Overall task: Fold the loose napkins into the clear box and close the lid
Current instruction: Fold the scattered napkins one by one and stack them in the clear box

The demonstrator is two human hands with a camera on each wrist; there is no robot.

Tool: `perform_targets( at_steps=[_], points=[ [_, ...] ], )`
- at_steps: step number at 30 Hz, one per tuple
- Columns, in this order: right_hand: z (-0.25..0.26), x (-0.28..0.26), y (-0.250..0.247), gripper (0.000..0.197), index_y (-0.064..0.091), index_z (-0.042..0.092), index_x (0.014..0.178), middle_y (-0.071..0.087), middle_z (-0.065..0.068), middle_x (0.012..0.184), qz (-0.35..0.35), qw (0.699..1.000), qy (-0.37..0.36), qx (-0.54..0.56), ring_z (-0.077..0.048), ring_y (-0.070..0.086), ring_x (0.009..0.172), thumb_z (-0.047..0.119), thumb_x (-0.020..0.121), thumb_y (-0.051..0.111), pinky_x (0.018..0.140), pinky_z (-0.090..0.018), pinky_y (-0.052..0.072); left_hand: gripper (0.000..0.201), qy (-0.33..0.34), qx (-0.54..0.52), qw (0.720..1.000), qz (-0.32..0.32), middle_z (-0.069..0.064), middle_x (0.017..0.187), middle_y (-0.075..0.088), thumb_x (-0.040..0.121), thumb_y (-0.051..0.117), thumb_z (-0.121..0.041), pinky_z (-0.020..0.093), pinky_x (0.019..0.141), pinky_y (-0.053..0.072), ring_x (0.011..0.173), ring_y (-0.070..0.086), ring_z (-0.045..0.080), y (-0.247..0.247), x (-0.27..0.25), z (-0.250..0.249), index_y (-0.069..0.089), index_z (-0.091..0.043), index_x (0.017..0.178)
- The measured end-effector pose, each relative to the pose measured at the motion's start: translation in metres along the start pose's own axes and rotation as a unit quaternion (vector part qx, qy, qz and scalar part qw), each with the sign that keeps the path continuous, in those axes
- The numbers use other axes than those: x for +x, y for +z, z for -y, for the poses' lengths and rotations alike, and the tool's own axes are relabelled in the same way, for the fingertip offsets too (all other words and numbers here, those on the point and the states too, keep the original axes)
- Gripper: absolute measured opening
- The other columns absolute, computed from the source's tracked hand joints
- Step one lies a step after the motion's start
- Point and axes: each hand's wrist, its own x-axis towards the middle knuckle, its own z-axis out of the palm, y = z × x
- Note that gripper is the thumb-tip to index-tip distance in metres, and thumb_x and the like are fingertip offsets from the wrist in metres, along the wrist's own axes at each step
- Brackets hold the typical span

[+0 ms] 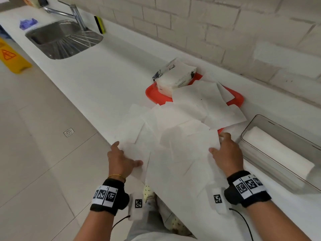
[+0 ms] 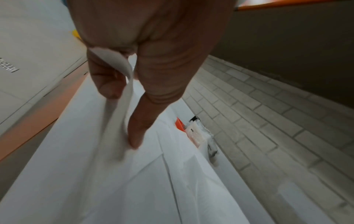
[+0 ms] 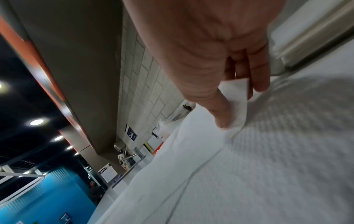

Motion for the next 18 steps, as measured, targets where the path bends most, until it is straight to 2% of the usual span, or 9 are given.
perform_targets(
  at_steps=[2, 4, 5, 7, 9, 11, 14, 16, 18],
  points=[
    [-0.003, -0.002, -0.01, 0.025, 0.064, 0.01, 0.111, 0.064, -0.007, 0.099, 0.001, 0.999, -0.032, -0.001, -0.031, 0.059, 0.097, 0.024, 0.093, 0.074, 0.077, -0.034, 0.041, 0.112, -0.023, -0.036, 0.999, 0.002, 0.014, 0.129, 0.06, 0.064, 0.097, -0.005, 0.04, 0.098, 0.051, 0.117, 0.06, 0.032, -0.005, -0.001, 0.002, 0.033, -0.013, 0.156],
    [-0.002, -0.008, -0.024, 0.02, 0.067, 0.01, 0.098, 0.059, -0.004, 0.089, -0.01, 0.997, -0.071, 0.006, -0.031, 0.059, 0.092, 0.03, 0.096, 0.071, 0.076, -0.035, 0.041, 0.091, -0.059, -0.083, 0.994, 0.025, 0.014, 0.121, 0.067, 0.07, 0.093, -0.006, 0.044, 0.094, 0.056, 0.107, 0.066, 0.032, -0.01, -0.002, 0.002, 0.045, -0.009, 0.148],
    [0.0, -0.011, -0.034, 0.022, 0.067, 0.01, 0.097, 0.06, -0.004, 0.09, -0.018, 0.996, -0.092, 0.008, -0.03, 0.059, 0.091, 0.031, 0.095, 0.072, 0.076, -0.035, 0.041, 0.075, -0.075, -0.112, 0.99, 0.049, 0.017, 0.116, 0.071, 0.074, 0.089, -0.005, 0.046, 0.09, 0.059, 0.1, 0.069, 0.033, -0.013, -0.003, 0.002, 0.055, -0.006, 0.14],
    [0.008, -0.021, -0.059, 0.022, 0.07, 0.011, 0.1, 0.066, -0.002, 0.096, -0.013, 0.989, -0.143, 0.026, -0.023, 0.061, 0.09, 0.03, 0.093, 0.076, 0.078, -0.031, 0.044, 0.036, -0.082, -0.135, 0.982, 0.108, 0.026, 0.103, 0.076, 0.079, 0.082, -0.002, 0.043, 0.077, 0.061, 0.082, 0.072, 0.034, -0.021, -0.011, -0.005, 0.072, 0.001, 0.113],
    [0.018, -0.034, -0.088, 0.012, 0.071, 0.023, 0.096, 0.069, 0.011, 0.094, 0.038, 0.981, -0.187, 0.039, -0.002, 0.063, 0.081, 0.03, 0.091, 0.079, 0.072, -0.015, 0.044, 0.015, -0.079, -0.13, 0.975, 0.163, 0.026, 0.096, 0.077, 0.082, 0.076, -0.003, 0.045, 0.075, 0.06, 0.074, 0.072, 0.035, -0.028, -0.02, -0.013, 0.077, 0.001, 0.097],
    [0.028, -0.049, -0.116, 0.014, 0.07, 0.038, 0.091, 0.07, 0.019, 0.085, 0.116, 0.97, -0.21, 0.027, 0.006, 0.065, 0.077, 0.031, 0.088, 0.082, 0.07, -0.008, 0.046, 0.011, -0.058, -0.131, 0.971, 0.189, 0.021, 0.089, 0.079, 0.086, 0.072, -0.002, 0.047, 0.074, 0.061, 0.074, 0.073, 0.036, -0.034, -0.028, -0.021, 0.078, -0.002, 0.095],
    [0.046, -0.066, -0.147, 0.03, 0.067, 0.055, 0.081, 0.072, 0.024, 0.077, 0.186, 0.951, -0.249, -0.002, 0.003, 0.066, 0.082, 0.032, 0.081, 0.086, 0.073, -0.007, 0.046, 0.015, 0.009, -0.146, 0.974, 0.176, 0.008, 0.078, 0.079, 0.089, 0.068, 0.0, 0.034, 0.063, 0.058, 0.072, 0.072, 0.029, -0.038, -0.039, -0.031, 0.078, -0.009, 0.094],
    [0.06, -0.076, -0.16, 0.021, 0.07, 0.055, 0.077, 0.072, 0.027, 0.08, 0.236, 0.932, -0.275, -0.014, 0.003, 0.064, 0.083, 0.04, 0.078, 0.086, 0.07, -0.011, 0.046, 0.019, 0.057, -0.166, 0.969, 0.174, 0.006, 0.08, 0.078, 0.089, 0.066, 0.002, 0.031, 0.063, 0.056, 0.071, 0.072, 0.023, -0.038, -0.048, -0.04, 0.079, -0.012, 0.093],
    [0.072, -0.082, -0.167, 0.007, 0.077, 0.047, 0.082, 0.074, 0.024, 0.085, 0.293, 0.907, -0.303, -0.003, -0.002, 0.066, 0.084, 0.046, 0.079, 0.084, 0.07, -0.012, 0.045, 0.022, 0.09, -0.195, 0.958, 0.193, 0.007, 0.085, 0.079, 0.089, 0.066, 0.005, 0.032, 0.064, 0.058, 0.072, 0.073, 0.021, -0.034, -0.058, -0.048, 0.08, -0.012, 0.093]
  ],
)
